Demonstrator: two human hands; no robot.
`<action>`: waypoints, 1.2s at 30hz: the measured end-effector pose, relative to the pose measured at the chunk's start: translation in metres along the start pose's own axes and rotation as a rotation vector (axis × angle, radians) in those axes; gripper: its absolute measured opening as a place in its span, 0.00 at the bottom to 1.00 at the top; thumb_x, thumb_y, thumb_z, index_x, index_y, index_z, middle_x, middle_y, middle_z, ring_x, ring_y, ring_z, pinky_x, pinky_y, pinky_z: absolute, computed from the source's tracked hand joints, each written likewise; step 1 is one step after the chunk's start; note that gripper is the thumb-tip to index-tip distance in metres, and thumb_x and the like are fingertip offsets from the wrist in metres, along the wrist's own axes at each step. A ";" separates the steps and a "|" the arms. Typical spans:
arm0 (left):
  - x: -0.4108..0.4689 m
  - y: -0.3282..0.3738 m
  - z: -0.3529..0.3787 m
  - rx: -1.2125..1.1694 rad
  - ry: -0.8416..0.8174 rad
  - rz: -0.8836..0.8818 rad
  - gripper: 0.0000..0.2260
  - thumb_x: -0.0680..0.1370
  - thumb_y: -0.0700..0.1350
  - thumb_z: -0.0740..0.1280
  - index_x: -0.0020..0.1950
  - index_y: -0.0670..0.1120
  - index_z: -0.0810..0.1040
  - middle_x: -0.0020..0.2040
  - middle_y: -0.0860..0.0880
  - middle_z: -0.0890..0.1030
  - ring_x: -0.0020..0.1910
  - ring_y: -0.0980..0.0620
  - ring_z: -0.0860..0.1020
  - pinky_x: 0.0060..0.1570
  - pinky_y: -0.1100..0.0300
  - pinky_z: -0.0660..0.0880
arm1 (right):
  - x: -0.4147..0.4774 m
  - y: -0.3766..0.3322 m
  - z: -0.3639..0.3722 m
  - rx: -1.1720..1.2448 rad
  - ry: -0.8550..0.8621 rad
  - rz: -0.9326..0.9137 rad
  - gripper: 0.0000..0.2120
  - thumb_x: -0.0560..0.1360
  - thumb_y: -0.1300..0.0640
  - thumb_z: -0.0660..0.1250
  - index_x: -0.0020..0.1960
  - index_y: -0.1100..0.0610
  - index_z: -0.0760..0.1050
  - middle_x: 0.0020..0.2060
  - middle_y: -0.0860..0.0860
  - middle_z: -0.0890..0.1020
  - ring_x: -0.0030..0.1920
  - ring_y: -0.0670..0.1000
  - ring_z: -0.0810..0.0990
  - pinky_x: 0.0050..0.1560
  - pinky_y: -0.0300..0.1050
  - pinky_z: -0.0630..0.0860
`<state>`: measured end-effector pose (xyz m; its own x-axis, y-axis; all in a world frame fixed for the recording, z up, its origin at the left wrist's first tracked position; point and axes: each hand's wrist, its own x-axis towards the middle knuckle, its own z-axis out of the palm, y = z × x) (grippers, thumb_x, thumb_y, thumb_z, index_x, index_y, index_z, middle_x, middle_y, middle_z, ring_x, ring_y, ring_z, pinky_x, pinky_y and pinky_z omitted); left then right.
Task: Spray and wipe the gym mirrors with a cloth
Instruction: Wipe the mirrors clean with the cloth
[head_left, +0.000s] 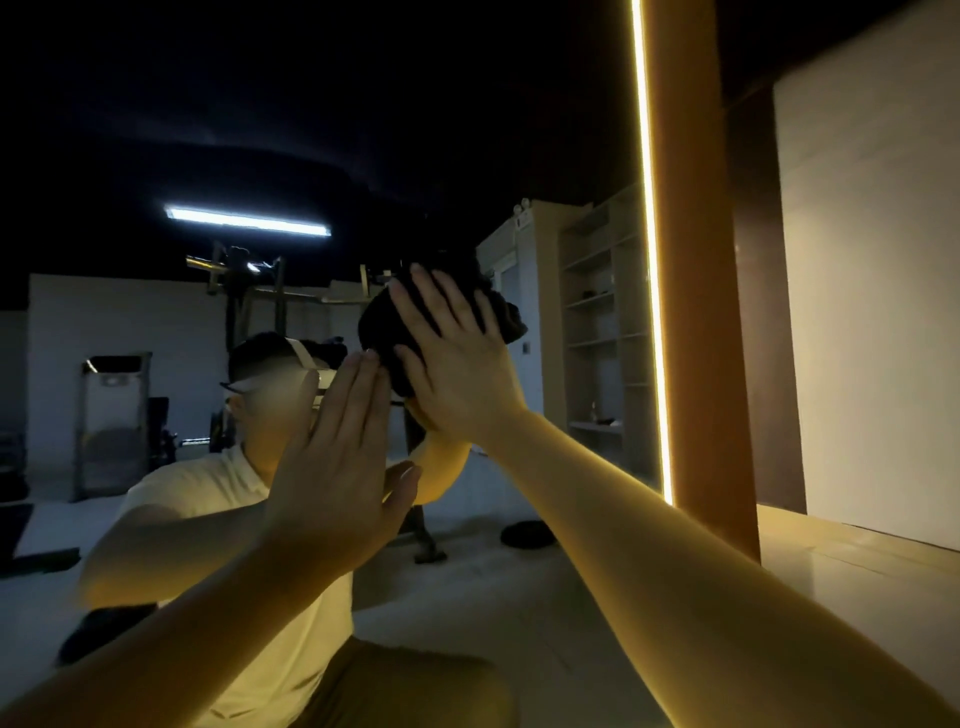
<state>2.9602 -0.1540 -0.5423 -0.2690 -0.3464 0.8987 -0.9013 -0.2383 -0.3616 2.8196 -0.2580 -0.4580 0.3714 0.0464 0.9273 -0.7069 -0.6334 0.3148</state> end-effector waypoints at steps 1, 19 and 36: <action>0.005 0.004 0.002 0.008 0.000 -0.007 0.40 0.81 0.62 0.57 0.83 0.34 0.56 0.84 0.36 0.55 0.84 0.39 0.53 0.80 0.34 0.53 | 0.004 0.009 0.000 0.003 0.012 0.038 0.29 0.85 0.45 0.49 0.84 0.52 0.55 0.83 0.53 0.57 0.83 0.55 0.53 0.80 0.61 0.52; 0.048 0.074 0.036 0.052 0.029 -0.065 0.43 0.81 0.68 0.54 0.83 0.35 0.55 0.85 0.37 0.52 0.85 0.40 0.50 0.80 0.33 0.52 | -0.039 0.190 0.017 -0.011 0.083 0.399 0.29 0.85 0.46 0.46 0.84 0.55 0.56 0.82 0.57 0.60 0.82 0.57 0.57 0.79 0.63 0.57; 0.008 0.066 0.007 0.104 -0.028 -0.125 0.40 0.82 0.61 0.60 0.84 0.36 0.55 0.84 0.35 0.56 0.84 0.39 0.51 0.83 0.40 0.46 | -0.098 0.118 0.019 -0.040 0.005 -0.308 0.30 0.84 0.45 0.53 0.83 0.54 0.57 0.81 0.57 0.61 0.81 0.59 0.57 0.79 0.64 0.55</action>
<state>2.9016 -0.1790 -0.5607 -0.1463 -0.3334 0.9314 -0.8867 -0.3733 -0.2729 2.7112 -0.3517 -0.5152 0.5689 0.2358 0.7879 -0.5846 -0.5579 0.5891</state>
